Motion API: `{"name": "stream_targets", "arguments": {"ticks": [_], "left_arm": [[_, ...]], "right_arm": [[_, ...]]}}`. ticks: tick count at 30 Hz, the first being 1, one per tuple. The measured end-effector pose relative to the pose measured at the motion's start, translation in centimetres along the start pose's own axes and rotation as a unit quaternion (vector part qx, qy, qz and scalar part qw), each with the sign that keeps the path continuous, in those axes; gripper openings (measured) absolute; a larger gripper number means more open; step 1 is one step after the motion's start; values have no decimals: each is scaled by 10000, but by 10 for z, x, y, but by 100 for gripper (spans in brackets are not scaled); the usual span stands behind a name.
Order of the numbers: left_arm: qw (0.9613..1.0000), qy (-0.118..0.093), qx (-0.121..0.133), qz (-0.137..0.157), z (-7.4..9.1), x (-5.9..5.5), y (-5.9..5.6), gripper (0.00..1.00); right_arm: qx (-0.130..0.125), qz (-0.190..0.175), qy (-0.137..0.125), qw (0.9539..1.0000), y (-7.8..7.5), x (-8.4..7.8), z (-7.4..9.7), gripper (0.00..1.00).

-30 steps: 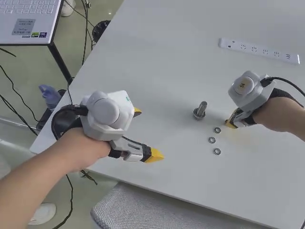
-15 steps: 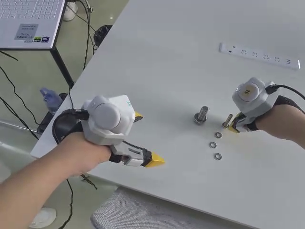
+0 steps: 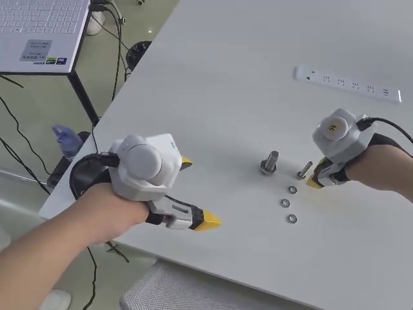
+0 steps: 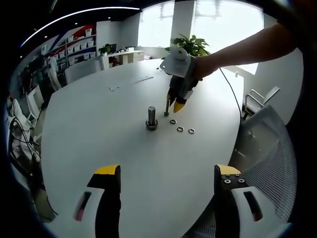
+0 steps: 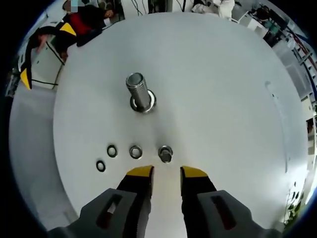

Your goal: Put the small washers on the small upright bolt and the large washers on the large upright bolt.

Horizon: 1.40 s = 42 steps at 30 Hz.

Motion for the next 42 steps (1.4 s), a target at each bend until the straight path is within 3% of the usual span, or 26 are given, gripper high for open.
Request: {"name": "stream_targets", "arguments": {"ticks": [7,20,25,37,42], "left_arm": [[10000,-8,16,4,2,-1,-2,76],[9999,-34,66,-80,8,6,-5,76],[9999,-45,75,-91,8,8,-7,76],[9999,-16,82,-75,12,3,-10,76],[9999,22,62,-90,12,2,-12,76]], "right_arm": [[-39,78,-204,9998,-1,6,16,26],[-1,292,-346,9990,4,21,34,28],[31,619,-240,9978,10,24,33,29],[132,747,-370,9964,16,30,35,30],[243,867,-464,9949,27,34,35,30]]}}
Point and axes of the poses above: the centre of the closed fingertips' face, and the gripper's own axes: z roughly backward along the fingers, y roughly to its left, x roughly out of its top, the point moved 9 cm from there along z, roughly backward along the fingers, and after that the axes turned 2 degrees about -z, right-handed, at the moved point
